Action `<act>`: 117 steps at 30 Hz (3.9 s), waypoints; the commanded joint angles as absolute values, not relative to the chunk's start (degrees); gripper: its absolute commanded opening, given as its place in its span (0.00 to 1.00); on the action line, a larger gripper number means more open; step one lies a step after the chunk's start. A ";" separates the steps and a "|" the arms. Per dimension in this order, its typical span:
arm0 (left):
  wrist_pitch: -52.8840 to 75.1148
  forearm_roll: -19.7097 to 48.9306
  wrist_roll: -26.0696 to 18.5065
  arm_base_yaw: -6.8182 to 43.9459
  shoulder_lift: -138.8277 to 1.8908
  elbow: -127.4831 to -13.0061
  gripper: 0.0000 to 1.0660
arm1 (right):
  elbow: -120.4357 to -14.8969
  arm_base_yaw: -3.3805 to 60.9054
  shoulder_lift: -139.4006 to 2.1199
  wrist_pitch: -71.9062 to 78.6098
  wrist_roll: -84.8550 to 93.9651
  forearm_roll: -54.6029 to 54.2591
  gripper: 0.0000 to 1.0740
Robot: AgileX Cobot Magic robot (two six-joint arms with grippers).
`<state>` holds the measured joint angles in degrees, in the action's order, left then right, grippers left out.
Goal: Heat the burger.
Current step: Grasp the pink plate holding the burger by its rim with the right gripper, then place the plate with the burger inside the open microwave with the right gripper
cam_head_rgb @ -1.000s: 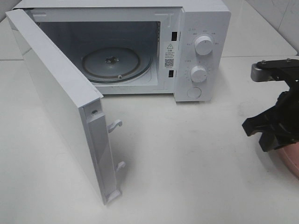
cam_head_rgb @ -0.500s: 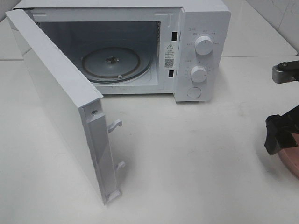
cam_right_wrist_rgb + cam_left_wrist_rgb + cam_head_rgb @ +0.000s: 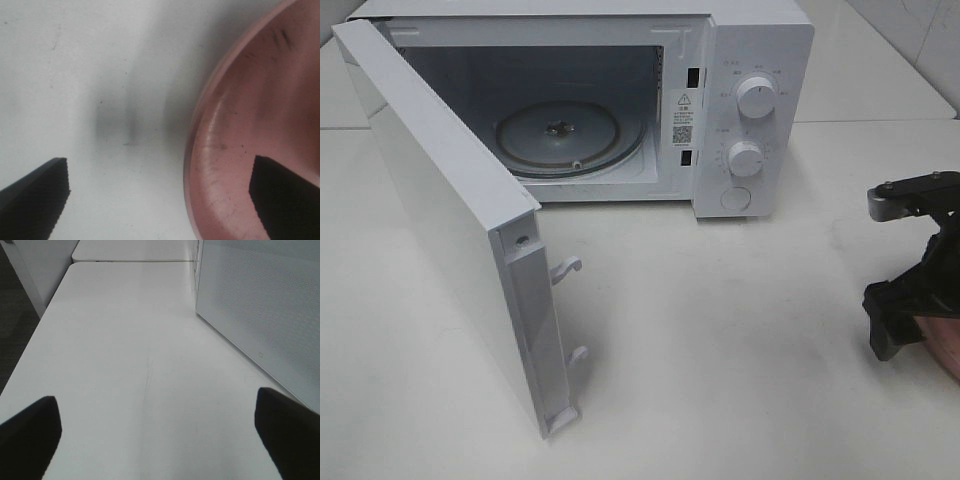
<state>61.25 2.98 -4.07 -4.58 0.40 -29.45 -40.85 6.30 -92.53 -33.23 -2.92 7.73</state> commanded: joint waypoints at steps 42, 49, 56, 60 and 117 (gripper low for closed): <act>61.31 2.75 -3.95 -4.70 1.20 -29.51 0.92 | -40.85 5.79 -100.55 -28.59 -9.74 17.07 0.00; 61.31 2.75 -3.95 -4.70 1.20 -29.51 0.92 | -40.85 9.74 -97.17 -33.29 -18.79 26.41 0.00; 61.31 2.75 -3.95 -4.70 1.20 -29.51 0.92 | -40.85 12.95 -96.43 -37.53 -24.29 31.80 0.00; 61.31 2.75 -3.95 -4.70 1.20 -29.51 0.92 | -40.85 15.58 -96.37 -40.97 -27.22 34.72 0.00; 61.31 2.75 -3.95 -4.70 1.20 -29.51 0.92 | -40.79 53.11 -74.37 -58.96 -18.33 38.10 0.00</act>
